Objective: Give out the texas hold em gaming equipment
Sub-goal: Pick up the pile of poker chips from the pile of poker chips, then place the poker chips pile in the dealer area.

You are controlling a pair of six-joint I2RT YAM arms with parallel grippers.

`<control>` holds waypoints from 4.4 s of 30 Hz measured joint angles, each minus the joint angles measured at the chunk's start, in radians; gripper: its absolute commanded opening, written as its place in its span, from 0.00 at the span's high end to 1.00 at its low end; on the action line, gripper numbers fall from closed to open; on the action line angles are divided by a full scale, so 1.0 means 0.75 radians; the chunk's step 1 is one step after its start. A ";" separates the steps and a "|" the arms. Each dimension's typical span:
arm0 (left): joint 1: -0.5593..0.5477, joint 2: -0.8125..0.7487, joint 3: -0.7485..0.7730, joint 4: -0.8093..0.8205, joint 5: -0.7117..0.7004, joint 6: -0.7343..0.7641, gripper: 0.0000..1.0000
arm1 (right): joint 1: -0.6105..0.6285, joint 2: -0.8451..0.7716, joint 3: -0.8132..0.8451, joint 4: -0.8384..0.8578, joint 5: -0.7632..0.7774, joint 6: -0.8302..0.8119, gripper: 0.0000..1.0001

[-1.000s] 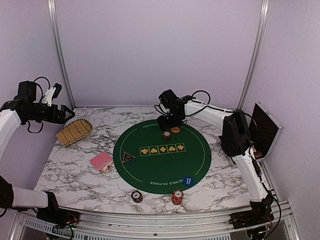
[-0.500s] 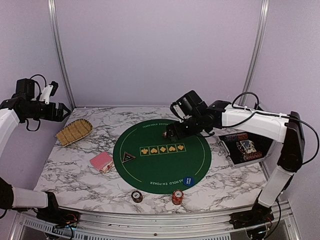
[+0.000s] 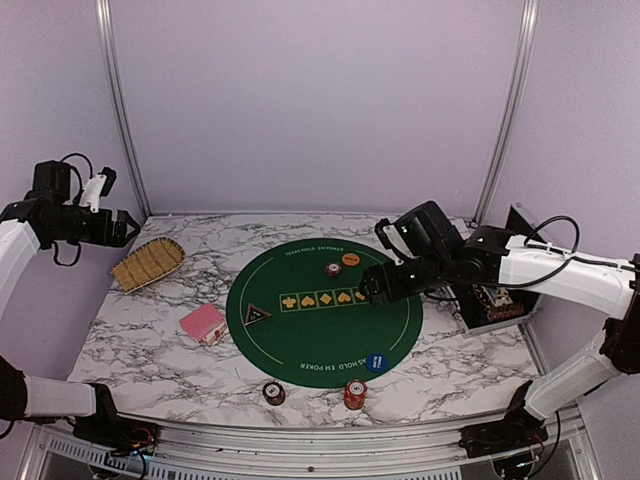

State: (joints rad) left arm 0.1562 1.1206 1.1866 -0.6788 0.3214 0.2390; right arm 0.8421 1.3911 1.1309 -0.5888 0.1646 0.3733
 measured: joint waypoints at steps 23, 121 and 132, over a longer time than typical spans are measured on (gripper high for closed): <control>0.000 -0.043 -0.035 -0.005 0.026 -0.004 0.01 | 0.528 0.219 -0.055 -0.197 -0.084 0.200 0.12; 0.000 -0.032 -0.032 -0.010 0.124 0.021 0.01 | 0.371 1.416 1.345 -0.306 -0.143 0.010 0.80; 0.000 -0.032 -0.032 -0.010 0.124 0.031 0.01 | 0.372 1.452 1.358 -0.279 -0.168 0.011 0.59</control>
State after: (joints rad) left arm 0.1562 1.0969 1.1625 -0.6865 0.4145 0.2623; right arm 1.1210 2.4802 2.1490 -0.7982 0.0387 0.3813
